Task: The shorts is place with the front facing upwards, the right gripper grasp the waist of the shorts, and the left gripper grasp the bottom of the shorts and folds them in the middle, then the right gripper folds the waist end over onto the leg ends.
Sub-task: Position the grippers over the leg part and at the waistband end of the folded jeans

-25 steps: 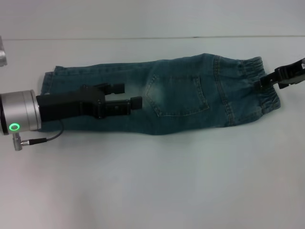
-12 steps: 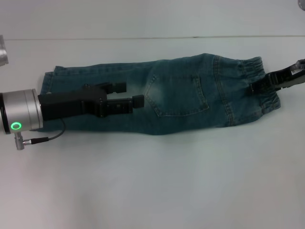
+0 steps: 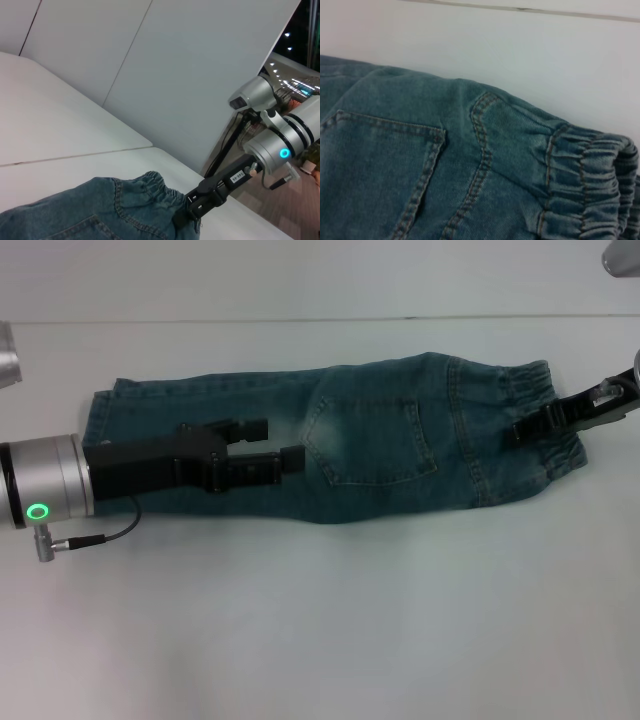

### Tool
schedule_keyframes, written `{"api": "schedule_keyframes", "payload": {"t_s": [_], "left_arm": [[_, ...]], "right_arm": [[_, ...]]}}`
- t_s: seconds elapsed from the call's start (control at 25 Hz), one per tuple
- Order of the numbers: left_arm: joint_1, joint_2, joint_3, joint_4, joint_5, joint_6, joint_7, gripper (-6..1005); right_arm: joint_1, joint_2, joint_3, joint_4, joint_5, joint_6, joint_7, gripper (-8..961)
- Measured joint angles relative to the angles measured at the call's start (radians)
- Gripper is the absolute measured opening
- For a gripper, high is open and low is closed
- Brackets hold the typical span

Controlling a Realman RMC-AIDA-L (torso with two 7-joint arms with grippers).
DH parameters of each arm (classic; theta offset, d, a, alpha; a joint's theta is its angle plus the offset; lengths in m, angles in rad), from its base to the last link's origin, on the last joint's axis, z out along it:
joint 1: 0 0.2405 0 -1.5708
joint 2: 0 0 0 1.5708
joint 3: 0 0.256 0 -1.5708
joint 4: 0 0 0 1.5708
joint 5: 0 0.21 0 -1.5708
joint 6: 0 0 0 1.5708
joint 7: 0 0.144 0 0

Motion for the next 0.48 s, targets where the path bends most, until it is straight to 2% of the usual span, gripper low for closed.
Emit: {"api": "schedule_keyframes", "payload": {"t_s": [0.12, 0.36, 0.48], "left_arm": [[0.0, 0.0, -0.002, 0.0, 0.001, 0.0, 0.0, 938], [0.002, 0.0, -0.001, 0.0, 0.002, -0.011, 0.0, 938], [-0.001, 0.0, 0.0, -0.003, 0.002, -0.014, 0.0, 938]], "right_arm": [[0.0, 0.0, 0.0, -0.008, 0.0, -0.01, -0.004, 769], [0.0, 0.001, 0.0, -0.022, 0.001, -0.028, -0.015, 535], [0.0, 0.001, 0.0, -0.033, 0.003, -0.037, -0.019, 474]]}}
